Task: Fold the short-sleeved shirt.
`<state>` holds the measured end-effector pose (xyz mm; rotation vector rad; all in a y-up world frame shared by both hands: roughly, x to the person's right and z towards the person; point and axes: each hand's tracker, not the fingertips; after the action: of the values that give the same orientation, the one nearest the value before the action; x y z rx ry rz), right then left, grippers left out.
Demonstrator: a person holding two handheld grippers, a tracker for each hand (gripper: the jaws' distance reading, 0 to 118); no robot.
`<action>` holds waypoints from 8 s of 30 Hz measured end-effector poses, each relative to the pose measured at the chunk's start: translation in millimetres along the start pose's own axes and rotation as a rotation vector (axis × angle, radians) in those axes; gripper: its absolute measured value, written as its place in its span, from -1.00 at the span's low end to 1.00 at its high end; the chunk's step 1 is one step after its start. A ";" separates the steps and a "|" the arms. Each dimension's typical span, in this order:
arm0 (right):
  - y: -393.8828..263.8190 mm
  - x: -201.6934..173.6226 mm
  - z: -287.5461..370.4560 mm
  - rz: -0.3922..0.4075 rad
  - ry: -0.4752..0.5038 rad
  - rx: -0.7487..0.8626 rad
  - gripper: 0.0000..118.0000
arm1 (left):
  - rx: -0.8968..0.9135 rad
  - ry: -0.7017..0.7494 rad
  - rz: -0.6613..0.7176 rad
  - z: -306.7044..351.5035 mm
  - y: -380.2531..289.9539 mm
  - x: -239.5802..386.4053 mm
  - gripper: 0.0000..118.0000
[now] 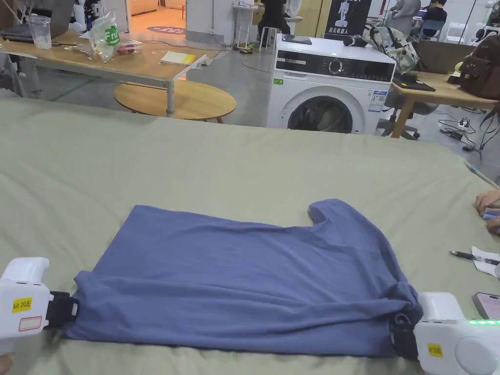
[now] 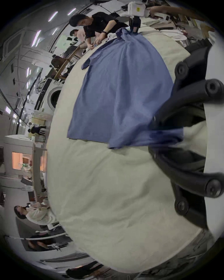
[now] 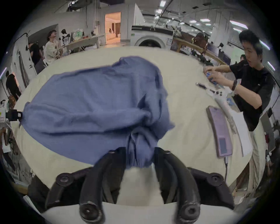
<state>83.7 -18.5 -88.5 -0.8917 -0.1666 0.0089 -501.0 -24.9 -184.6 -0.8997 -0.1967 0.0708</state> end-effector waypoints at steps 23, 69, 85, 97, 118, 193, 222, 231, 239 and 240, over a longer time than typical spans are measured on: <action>83.7 -109.1 33.3 -0.090 0.015 0.651 -1.00 | 0.479 0.019 -0.139 8.1 82.2 80.9 -1.00; 235.0 35.0 -142.1 -0.070 -0.029 -0.008 0.02 | 0.099 -0.079 -0.092 -127.3 211.4 30.7 -1.00; 246.2 52.9 -229.8 -0.100 0.051 -0.165 -0.75 | 0.077 -0.065 -0.072 -123.1 203.9 31.4 -1.00; 241.0 54.4 -167.9 -0.112 0.076 0.009 -1.00 | 0.103 -0.083 -0.046 -101.4 209.2 26.8 -1.00; 94.0 36.0 52.8 -0.053 0.102 0.117 -1.00 | 0.176 -0.170 0.022 37.8 92.8 -12.5 -1.00; 73.3 -224.8 -2.7 0.041 0.147 0.636 -1.00 | -0.182 -0.704 0.457 -73.6 23.4 -106.8 0.15; 78.2 -213.0 -7.2 0.031 0.180 0.618 -1.00 | 0.025 -0.572 0.461 15.6 37.2 -117.9 -0.96; 80.6 -211.2 -4.1 0.022 0.204 0.621 -1.00 | 0.010 -0.531 0.377 40.4 55.8 -69.9 -0.96; 76.8 -191.6 3.3 0.006 0.185 0.630 -1.00 | -0.065 -0.715 0.247 29.1 84.3 37.6 -0.96; 76.5 -189.1 3.4 0.002 0.183 0.629 -1.00 | -0.083 -0.724 0.237 22.1 84.9 51.3 -0.96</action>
<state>-98.7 17.7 -172.4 -0.2623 0.0125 -0.0175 -453.4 52.2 -230.5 -0.9475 -0.7691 0.6166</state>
